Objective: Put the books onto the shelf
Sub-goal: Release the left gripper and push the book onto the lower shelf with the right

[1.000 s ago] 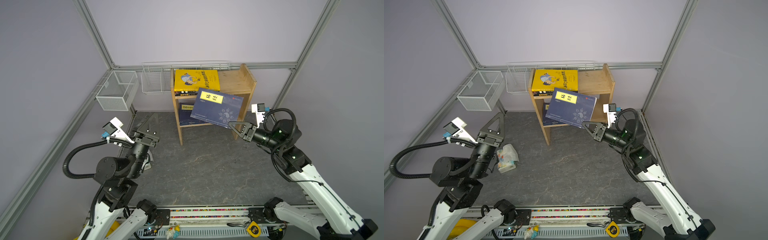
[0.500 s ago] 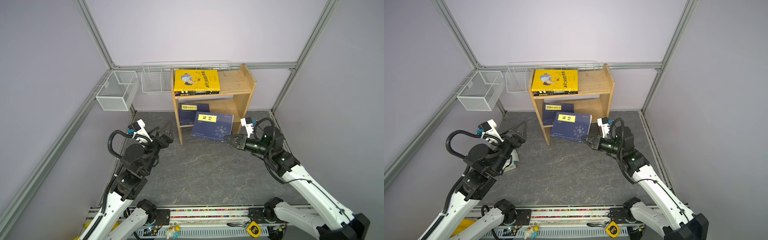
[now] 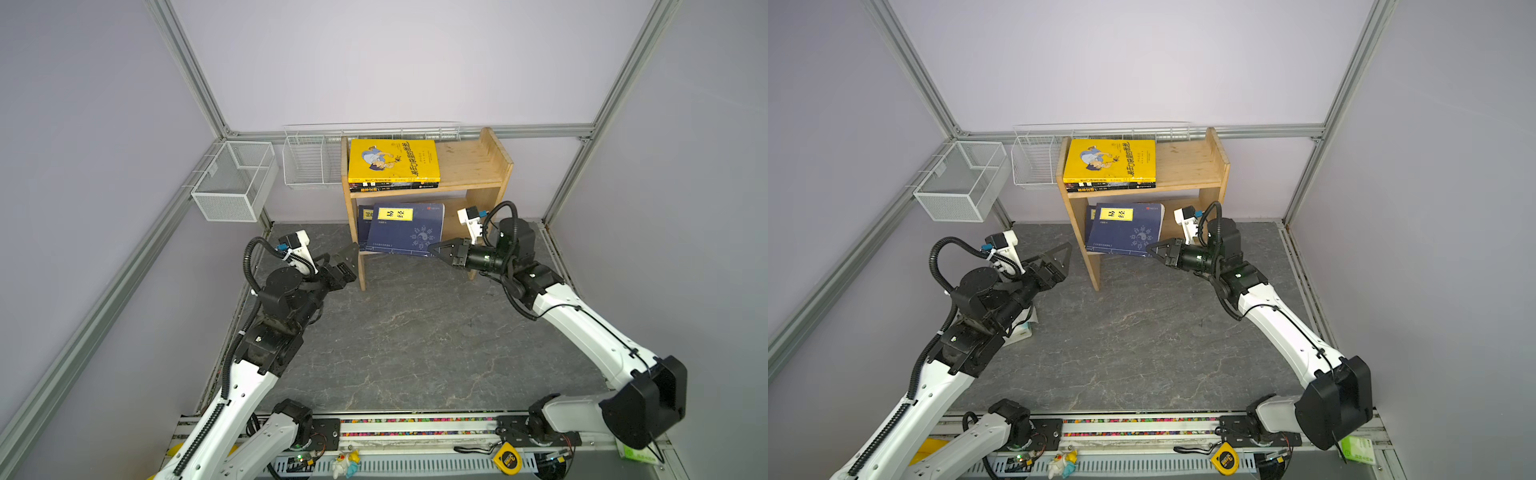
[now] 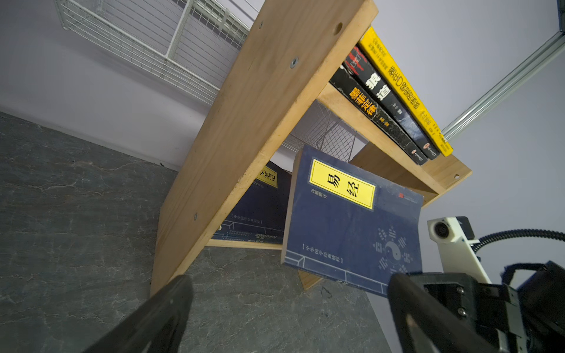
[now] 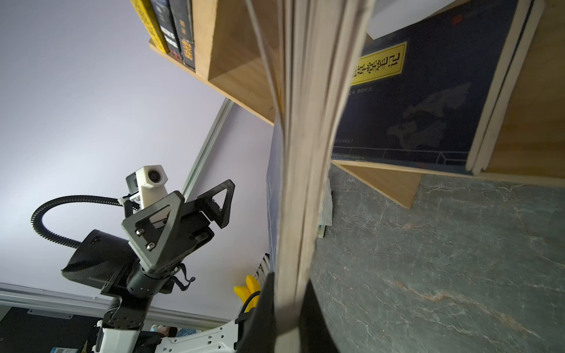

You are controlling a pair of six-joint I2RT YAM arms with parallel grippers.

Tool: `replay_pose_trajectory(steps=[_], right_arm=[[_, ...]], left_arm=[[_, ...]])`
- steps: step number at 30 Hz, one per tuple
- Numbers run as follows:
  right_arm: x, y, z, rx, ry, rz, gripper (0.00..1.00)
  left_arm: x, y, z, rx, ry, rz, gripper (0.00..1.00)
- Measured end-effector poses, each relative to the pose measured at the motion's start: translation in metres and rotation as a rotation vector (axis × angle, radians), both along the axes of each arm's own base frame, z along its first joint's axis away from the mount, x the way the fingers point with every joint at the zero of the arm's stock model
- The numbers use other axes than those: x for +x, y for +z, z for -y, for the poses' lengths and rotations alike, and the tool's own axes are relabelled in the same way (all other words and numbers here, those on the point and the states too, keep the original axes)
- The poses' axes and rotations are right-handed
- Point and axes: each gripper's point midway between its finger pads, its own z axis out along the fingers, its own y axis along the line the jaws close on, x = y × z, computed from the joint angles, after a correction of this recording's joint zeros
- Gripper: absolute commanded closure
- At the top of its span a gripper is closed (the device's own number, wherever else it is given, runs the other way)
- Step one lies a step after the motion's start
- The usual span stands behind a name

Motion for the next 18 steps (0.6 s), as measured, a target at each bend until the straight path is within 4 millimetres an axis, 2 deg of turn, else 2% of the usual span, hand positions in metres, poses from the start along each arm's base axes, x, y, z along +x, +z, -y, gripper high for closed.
replay_pose_trajectory(steps=[6, 13, 18], right_arm=[[0.018, -0.011, -0.009, -0.011, 0.009, -0.028, 0.93], [0.032, -0.008, -0.018, 0.014, 0.035, -0.004, 0.92], [0.049, -0.006, -0.027, 0.034, 0.075, -0.002, 0.92]], left_arm=[[0.002, 0.001, -0.005, -0.001, 0.009, 0.002, 0.00], [0.005, -0.003, -0.005, 0.004, 0.013, -0.008, 0.00], [0.007, -0.005, -0.008, 0.014, 0.021, -0.013, 0.01]])
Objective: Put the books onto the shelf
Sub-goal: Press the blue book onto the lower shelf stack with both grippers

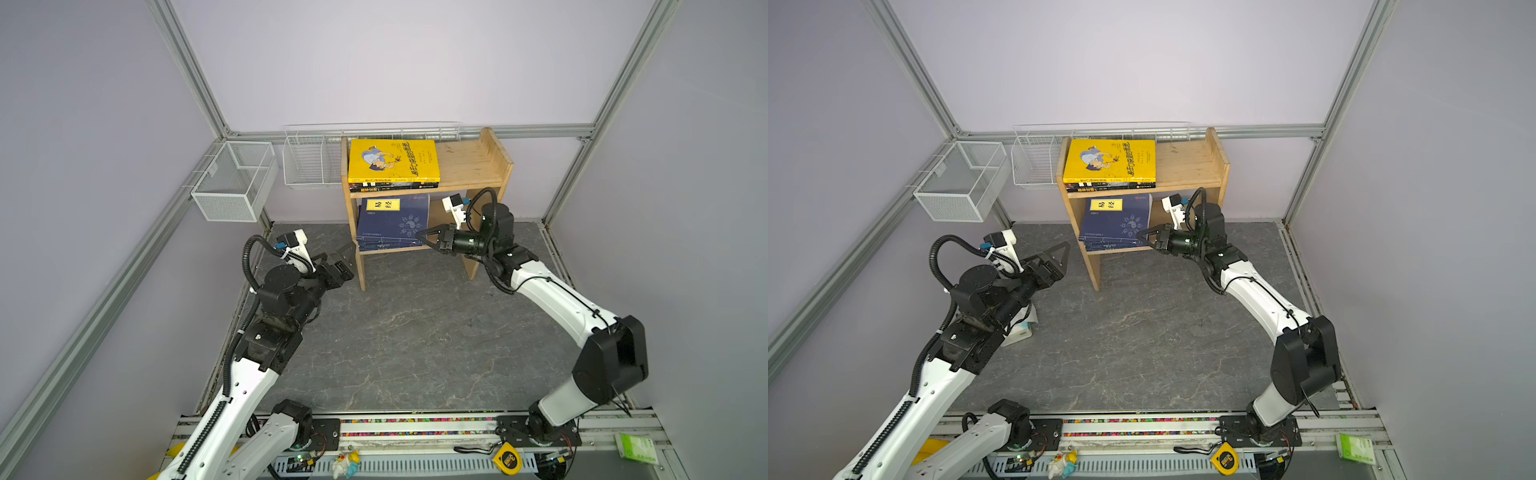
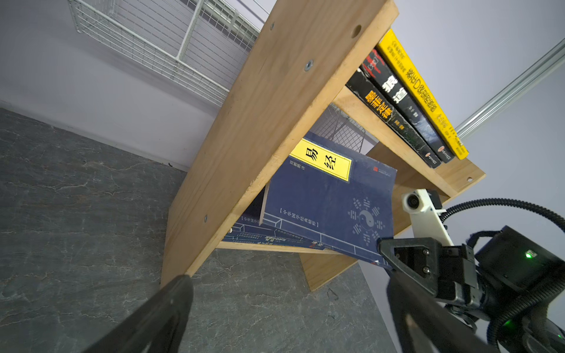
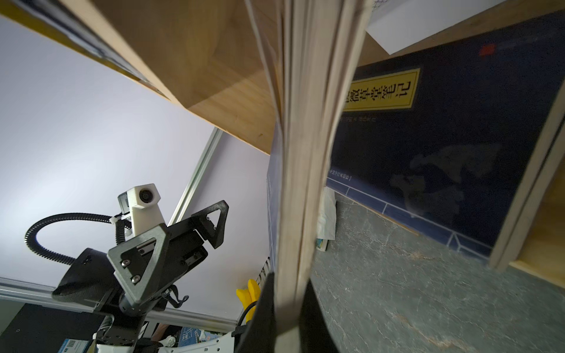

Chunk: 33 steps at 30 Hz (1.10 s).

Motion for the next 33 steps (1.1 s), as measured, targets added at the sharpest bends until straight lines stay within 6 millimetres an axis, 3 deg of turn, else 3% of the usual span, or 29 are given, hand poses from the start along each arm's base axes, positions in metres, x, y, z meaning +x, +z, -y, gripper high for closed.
replay_pose_trajectory(steps=[9, 15, 27, 33], right_arm=[[0.016, 0.000, -0.003, -0.024, 0.014, -0.020, 0.92], [0.023, -0.002, -0.003, -0.039, 0.033, -0.032, 0.92], [0.035, -0.008, -0.004, -0.088, 0.055, -0.031, 0.92], [0.043, -0.022, -0.005, -0.109, 0.051, -0.048, 0.92]], left_arm=[[0.013, -0.004, -0.001, 0.027, -0.042, -0.035, 0.01], [0.028, -0.021, 0.013, 0.024, -0.132, -0.082, 0.01], [0.037, -0.030, 0.024, 0.033, -0.188, -0.099, 0.01], [0.038, -0.030, 0.023, 0.035, -0.183, -0.098, 0.01]])
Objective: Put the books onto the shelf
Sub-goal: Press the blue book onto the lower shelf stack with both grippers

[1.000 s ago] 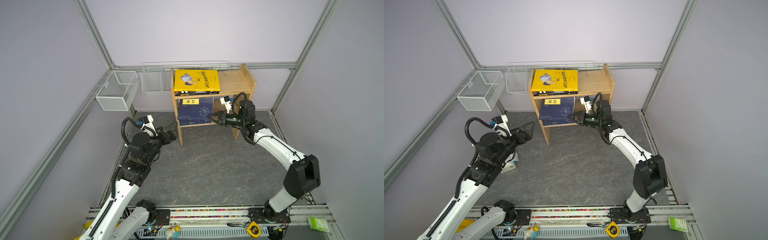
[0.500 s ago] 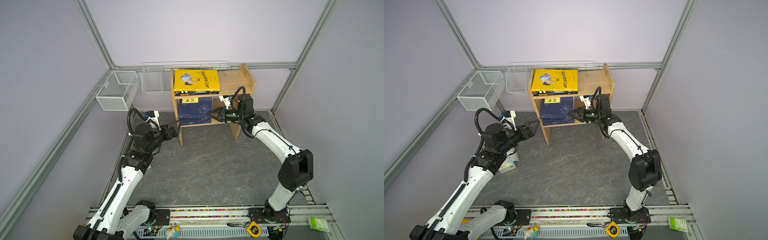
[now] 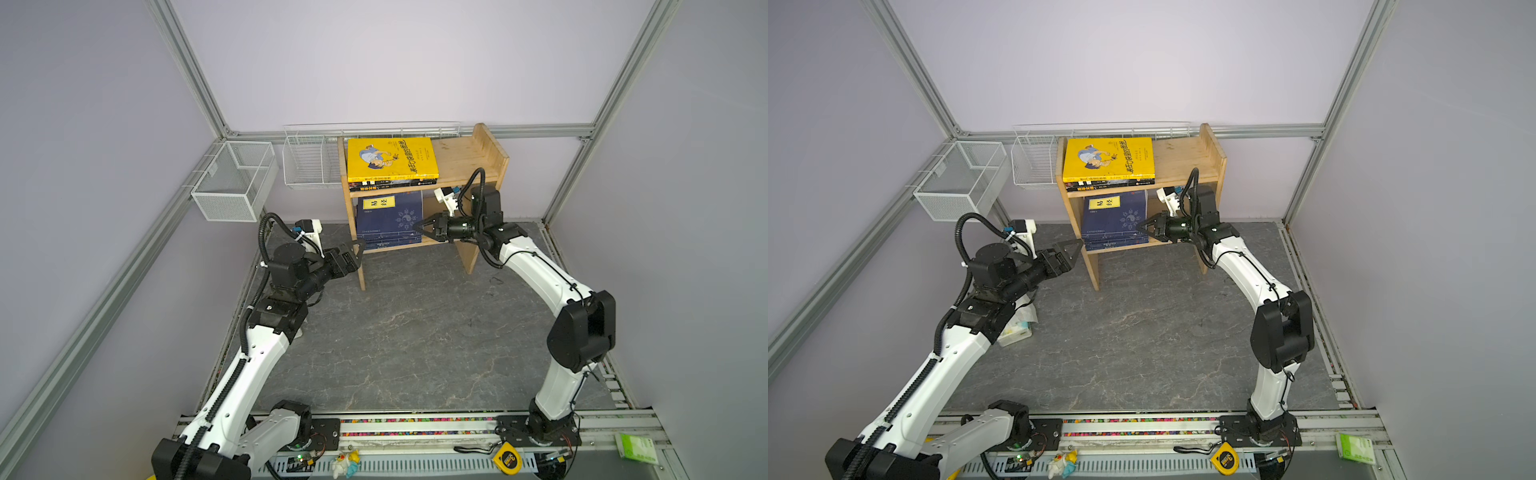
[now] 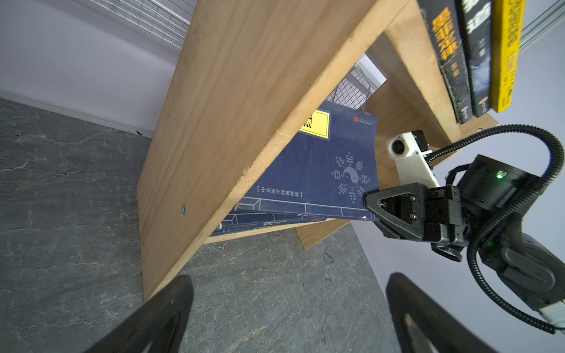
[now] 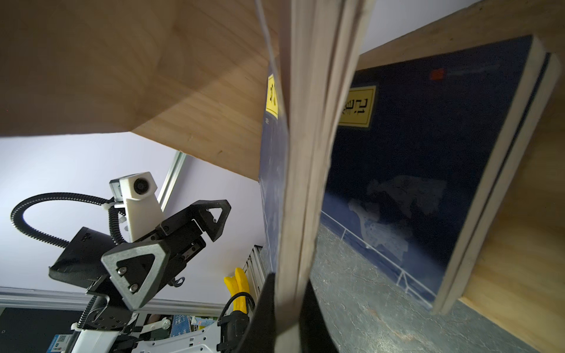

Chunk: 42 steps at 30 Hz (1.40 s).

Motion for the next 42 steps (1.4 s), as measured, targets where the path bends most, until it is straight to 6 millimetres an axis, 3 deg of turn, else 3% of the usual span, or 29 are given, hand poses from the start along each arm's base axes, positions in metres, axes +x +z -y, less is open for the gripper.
replay_pose_trajectory(steps=[5, 9, 15, 19, 24, 28, 33, 42], right_arm=[[0.006, -0.014, -0.002, -0.026, -0.023, -0.021, 0.87], [0.009, -0.015, -0.002, -0.025, -0.035, -0.021, 0.83], [0.019, -0.013, -0.003, -0.011, -0.072, -0.019, 0.62], [0.025, -0.015, -0.003, 0.003, -0.109, -0.023, 0.60], [0.033, -0.032, 0.002, -0.004, -0.172, -0.067, 0.58], [0.038, -0.041, 0.004, 0.004, -0.215, -0.088, 0.62], [0.045, -0.048, 0.009, 0.008, -0.275, -0.104, 0.81], [0.046, -0.040, 0.007, 0.028, -0.282, -0.084, 0.88]], left_arm=[[0.001, 0.001, 0.000, -0.002, 0.004, 0.006, 0.01], [0.002, 0.003, 0.000, -0.005, 0.004, 0.014, 0.01], [0.004, 0.002, 0.000, -0.004, 0.004, 0.012, 0.01], [0.004, 0.001, 0.000, -0.004, 0.006, 0.012, 0.01], [0.005, 0.001, -0.001, -0.003, 0.011, 0.012, 0.01], [0.005, 0.000, -0.002, -0.003, 0.017, 0.013, 0.01], [0.005, -0.002, -0.003, -0.003, 0.022, 0.015, 0.01], [0.007, -0.005, -0.005, -0.005, 0.033, 0.012, 0.01]])
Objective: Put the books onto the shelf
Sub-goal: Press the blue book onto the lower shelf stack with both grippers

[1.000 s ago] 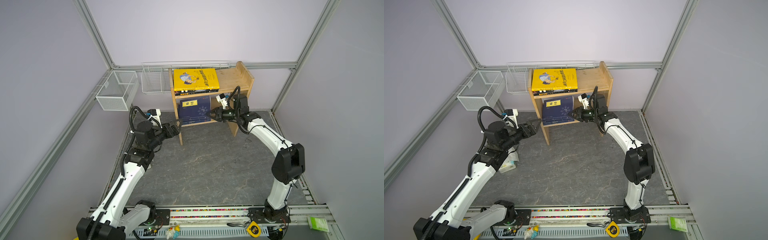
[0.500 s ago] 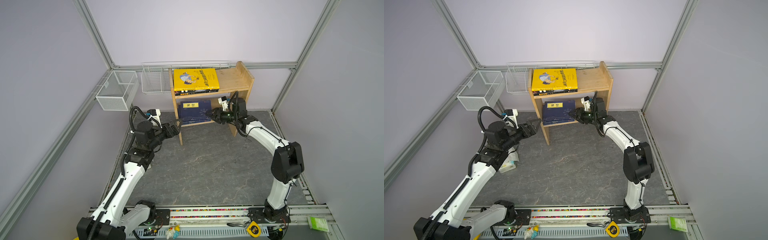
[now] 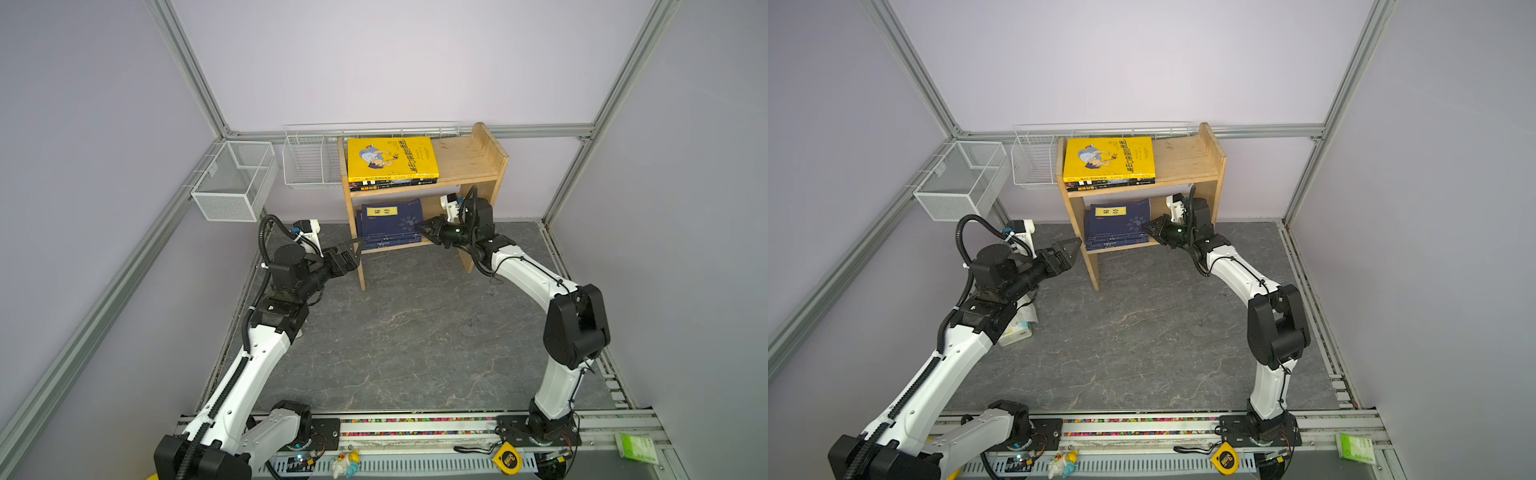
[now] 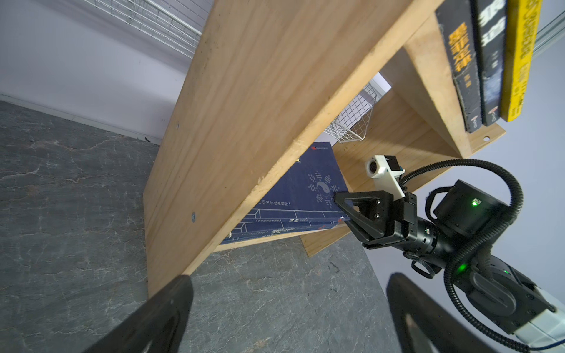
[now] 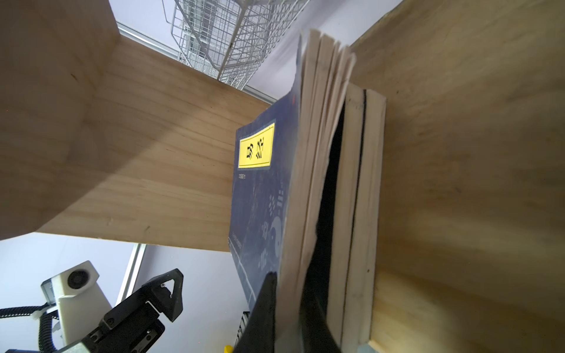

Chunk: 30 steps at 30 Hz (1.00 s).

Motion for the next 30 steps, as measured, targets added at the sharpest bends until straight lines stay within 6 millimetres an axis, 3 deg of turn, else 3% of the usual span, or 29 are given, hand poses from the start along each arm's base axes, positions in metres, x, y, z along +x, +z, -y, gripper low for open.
replay_pose_trajectory(steps=[19, 30], right_arm=[[-0.012, 0.018, -0.013, 0.003, 0.084, 0.057, 0.89], [-0.012, 0.018, -0.014, 0.003, 0.084, 0.054, 0.90]], left_arm=[[0.005, -0.006, 0.001, -0.009, 0.002, -0.013, 0.01], [0.028, -0.034, 0.008, -0.002, 0.006, -0.075, 0.00]])
